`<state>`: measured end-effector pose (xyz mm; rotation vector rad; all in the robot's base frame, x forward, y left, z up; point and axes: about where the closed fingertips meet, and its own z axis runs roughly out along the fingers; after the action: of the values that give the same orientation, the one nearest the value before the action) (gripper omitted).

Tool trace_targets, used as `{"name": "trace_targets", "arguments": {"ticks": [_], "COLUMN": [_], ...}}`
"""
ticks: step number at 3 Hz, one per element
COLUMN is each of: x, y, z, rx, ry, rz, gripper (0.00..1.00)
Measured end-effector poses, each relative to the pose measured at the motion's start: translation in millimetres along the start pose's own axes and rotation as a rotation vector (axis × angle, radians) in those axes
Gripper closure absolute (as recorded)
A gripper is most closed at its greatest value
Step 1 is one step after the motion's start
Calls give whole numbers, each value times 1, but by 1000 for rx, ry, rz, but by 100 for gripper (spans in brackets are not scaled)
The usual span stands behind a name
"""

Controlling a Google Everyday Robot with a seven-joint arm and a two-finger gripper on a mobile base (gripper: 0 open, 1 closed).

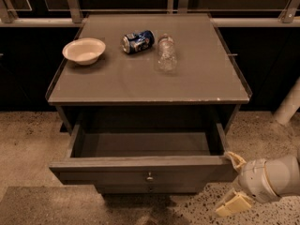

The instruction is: Close top drawer

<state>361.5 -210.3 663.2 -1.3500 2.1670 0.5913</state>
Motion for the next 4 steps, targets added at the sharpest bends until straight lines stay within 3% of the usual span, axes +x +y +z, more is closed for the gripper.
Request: {"name": "trace_targets", "arguments": {"ticks": [3,4], "x": [-6,-8], "y": [-1,-4], "z": [-7,-10], "rx": [0,0], "ry": [0,0], "rz": [0,0], "gripper": [88,100]}}
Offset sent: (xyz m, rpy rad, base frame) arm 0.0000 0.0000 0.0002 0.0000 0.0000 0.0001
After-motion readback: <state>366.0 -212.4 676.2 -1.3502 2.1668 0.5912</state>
